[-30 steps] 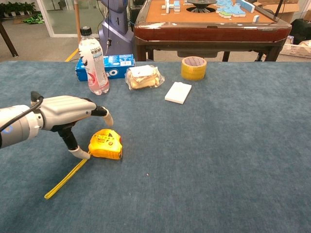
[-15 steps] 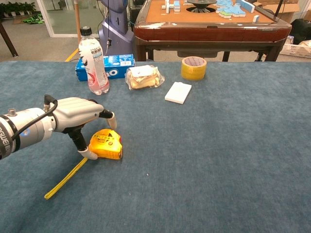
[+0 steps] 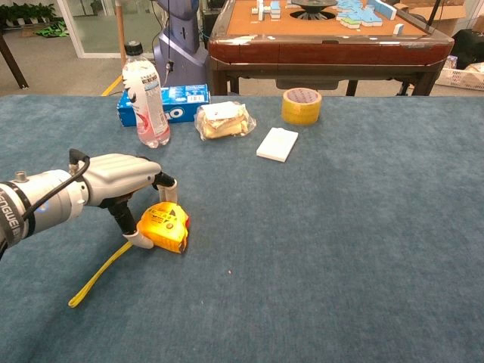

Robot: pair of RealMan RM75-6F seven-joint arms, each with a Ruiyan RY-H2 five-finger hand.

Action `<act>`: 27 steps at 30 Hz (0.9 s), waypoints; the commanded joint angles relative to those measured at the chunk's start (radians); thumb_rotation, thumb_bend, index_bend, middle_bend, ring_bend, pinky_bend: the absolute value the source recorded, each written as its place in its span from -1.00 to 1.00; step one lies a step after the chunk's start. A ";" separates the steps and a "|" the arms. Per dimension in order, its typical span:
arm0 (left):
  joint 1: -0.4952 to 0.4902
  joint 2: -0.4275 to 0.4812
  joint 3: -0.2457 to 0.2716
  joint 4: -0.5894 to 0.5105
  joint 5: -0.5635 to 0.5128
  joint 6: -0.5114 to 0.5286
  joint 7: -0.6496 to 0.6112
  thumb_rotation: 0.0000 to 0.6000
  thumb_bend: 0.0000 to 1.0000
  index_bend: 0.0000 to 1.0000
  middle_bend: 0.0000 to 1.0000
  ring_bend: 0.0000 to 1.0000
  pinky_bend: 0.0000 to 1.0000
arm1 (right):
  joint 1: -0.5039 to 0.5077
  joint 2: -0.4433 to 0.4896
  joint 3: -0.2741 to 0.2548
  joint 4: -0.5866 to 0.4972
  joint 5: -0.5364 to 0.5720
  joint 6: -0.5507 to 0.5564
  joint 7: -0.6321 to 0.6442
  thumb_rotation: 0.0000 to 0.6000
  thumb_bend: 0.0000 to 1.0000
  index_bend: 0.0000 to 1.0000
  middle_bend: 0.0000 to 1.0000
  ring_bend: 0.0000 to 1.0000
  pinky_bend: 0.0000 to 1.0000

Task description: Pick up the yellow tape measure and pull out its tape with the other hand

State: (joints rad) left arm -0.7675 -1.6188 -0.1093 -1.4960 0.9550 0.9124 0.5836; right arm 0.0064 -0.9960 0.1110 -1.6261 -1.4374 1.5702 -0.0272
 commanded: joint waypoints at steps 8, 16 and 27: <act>0.013 -0.008 -0.024 0.046 0.041 -0.027 -0.172 1.00 -0.77 0.04 0.01 -0.31 -0.97 | 0.000 0.011 0.001 -0.024 -0.012 0.006 -0.018 1.00 -0.34 -0.43 -0.32 -0.38 -0.21; 0.037 0.071 -0.060 0.011 0.036 -0.046 -0.306 1.00 -0.76 0.09 0.08 -0.26 -0.93 | 0.061 0.027 0.007 -0.104 -0.055 -0.061 -0.032 1.00 -0.34 -0.43 -0.32 -0.38 -0.21; 0.076 0.182 -0.140 -0.136 -0.018 0.007 -0.433 1.00 -0.76 0.09 0.09 -0.26 -0.93 | 0.238 0.004 0.047 -0.308 -0.061 -0.276 -0.091 1.00 -0.34 -0.51 -0.60 -0.78 -0.56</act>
State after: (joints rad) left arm -0.6994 -1.4500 -0.2362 -1.6106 0.9444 0.9013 0.1600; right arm 0.2111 -0.9760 0.1434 -1.8990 -1.5070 1.3295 -0.0995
